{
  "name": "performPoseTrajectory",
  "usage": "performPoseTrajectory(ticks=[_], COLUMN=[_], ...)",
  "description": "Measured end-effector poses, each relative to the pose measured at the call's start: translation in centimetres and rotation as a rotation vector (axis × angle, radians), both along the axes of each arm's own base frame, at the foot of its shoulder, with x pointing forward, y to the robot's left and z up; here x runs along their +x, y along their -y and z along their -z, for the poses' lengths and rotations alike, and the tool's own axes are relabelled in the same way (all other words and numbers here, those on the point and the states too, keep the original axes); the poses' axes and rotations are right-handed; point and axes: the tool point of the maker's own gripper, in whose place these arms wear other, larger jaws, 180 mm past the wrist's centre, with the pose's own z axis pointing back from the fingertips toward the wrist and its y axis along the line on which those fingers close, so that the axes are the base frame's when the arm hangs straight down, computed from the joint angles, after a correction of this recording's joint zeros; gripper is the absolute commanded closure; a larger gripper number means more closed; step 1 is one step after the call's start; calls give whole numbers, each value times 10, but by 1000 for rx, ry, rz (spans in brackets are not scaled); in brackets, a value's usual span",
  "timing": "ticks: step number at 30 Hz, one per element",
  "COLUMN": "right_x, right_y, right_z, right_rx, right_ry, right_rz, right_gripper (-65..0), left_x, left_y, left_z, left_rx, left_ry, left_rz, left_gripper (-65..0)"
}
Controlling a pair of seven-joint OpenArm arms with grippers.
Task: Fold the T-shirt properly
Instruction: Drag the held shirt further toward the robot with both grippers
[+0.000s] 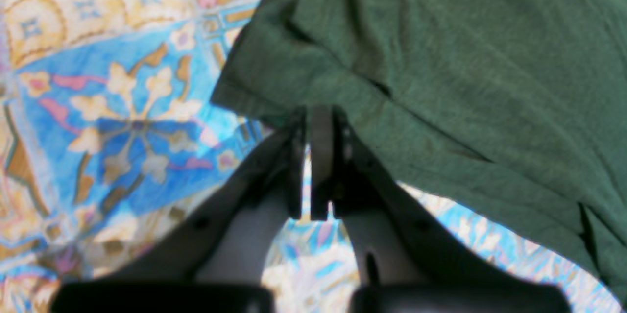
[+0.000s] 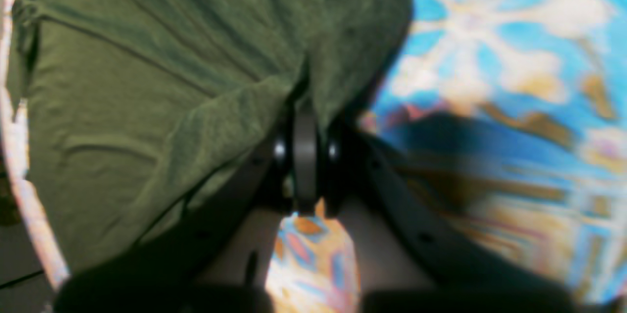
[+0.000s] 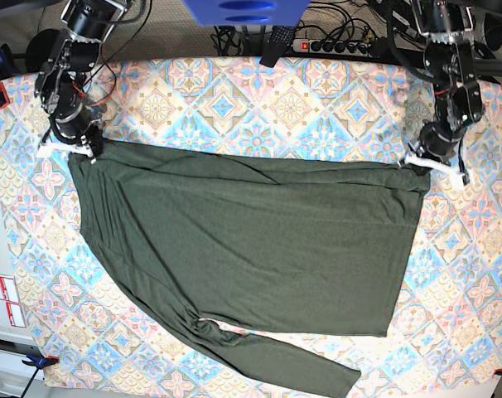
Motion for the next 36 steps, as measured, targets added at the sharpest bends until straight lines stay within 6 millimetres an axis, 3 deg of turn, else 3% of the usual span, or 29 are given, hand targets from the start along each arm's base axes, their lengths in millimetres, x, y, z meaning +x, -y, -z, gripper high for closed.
performPoseTrajectory(ticks=[4,8,12,15,17,20,23,27,31,36], right_x=[-20,-34,-37,-35,-35,-35,-35,-35,-34,-34], right_y=[5,7,7,7,7,7,7,7,7,7], right_z=[-2,-4,-3,-4,-3,-3,-3,-3,-4,-4], right_rx=[-33,-54,-55,-55,-54,-54,-55,-57,-59,-58], right_ry=[-23,-42,-47,-43,-44,-44,-44,-46,-43,-44], right_rz=[-8,-16,-17,-17,-14,-14,-15,-17,-18,-18], right_gripper=[0,0,0,0,0,0,0,0,0,0], left_x=[-26,-35,-41,-37,-24,-9,-12,-3,4,-3], left_y=[4,5,-12,-22,-20,-19,-24,2,8,10], left_z=[4,2,2,12,15,16,25,30,27,33], left_rx=[15,20,33,31,7,-14,-15,-35,-50,-43], left_ry=[-38,-42,-43,-71,-62,-39,-70,-76,-54,-75], left_rz=[20,27,-24,-64,-71,-73,-93,-16,-16,-22], left_gripper=[0,0,0,0,-6,-100,-231,-356,-425,-434])
